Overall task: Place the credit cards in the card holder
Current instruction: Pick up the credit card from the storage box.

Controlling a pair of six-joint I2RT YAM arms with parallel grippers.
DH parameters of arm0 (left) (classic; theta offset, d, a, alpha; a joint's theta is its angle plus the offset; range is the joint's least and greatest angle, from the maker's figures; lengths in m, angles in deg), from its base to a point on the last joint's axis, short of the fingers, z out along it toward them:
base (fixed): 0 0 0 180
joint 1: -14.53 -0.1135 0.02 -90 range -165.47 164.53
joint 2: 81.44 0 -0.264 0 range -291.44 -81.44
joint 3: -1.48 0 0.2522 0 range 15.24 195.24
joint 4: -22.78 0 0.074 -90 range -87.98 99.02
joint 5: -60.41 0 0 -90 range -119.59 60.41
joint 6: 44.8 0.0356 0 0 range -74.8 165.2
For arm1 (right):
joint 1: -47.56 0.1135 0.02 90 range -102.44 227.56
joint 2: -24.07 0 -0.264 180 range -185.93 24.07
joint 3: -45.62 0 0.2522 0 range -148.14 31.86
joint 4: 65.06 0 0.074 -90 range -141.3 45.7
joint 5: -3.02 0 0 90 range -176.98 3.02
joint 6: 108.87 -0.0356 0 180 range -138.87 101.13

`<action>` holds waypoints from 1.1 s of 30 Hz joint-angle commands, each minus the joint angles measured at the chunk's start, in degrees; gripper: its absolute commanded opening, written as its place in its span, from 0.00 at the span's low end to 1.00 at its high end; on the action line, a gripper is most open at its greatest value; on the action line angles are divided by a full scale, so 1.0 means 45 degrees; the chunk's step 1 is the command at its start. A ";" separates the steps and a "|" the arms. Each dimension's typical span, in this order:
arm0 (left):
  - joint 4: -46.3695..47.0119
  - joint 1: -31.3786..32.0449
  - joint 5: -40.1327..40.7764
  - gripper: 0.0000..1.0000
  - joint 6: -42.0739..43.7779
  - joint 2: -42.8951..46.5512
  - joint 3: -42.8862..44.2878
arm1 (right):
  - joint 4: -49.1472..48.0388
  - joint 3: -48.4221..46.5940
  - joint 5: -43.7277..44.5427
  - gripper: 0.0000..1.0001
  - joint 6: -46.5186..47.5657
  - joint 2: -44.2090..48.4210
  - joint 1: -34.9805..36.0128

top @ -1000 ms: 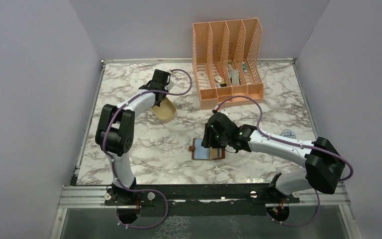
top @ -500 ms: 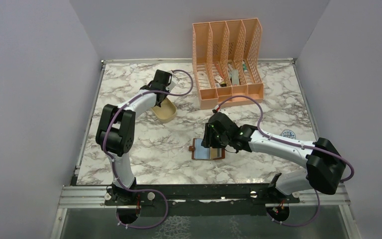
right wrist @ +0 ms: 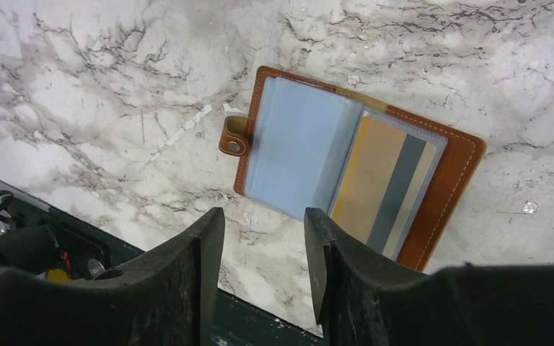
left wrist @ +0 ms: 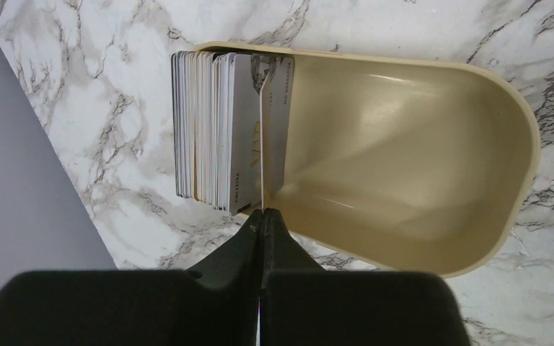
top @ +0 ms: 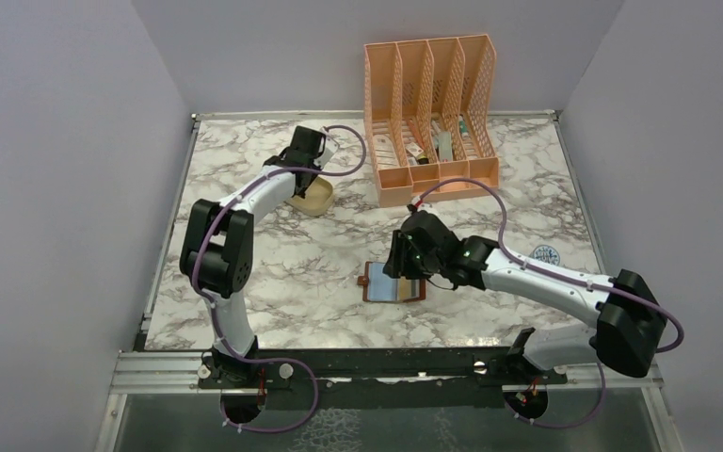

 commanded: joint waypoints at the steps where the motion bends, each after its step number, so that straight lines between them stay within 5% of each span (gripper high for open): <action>1: -0.1052 0.0076 -0.0656 0.00 -0.0911 0.0893 0.0725 | 0.0080 0.0002 0.0100 0.46 0.0128 0.0704 0.0000; 8: -0.1584 0.0078 -0.2366 0.00 -0.2393 0.2280 0.0560 | -0.0211 0.0315 -0.0078 0.46 0.0026 0.1514 0.0001; 18: -0.1337 -0.0242 -0.7927 0.00 -0.5381 0.4615 -0.0974 | -0.2367 0.1836 -0.0463 0.45 -0.0102 0.4119 0.0000; 27: 0.1623 -0.0332 -1.3721 0.00 -0.8788 0.6414 -0.3747 | -0.3597 0.2033 -0.1560 0.44 -0.0880 0.5124 0.0001; 33: 0.5393 -0.0332 -1.6226 0.00 -1.2375 0.7200 -0.6060 | -0.4055 0.2116 -0.1233 0.44 -0.1531 0.5230 0.0001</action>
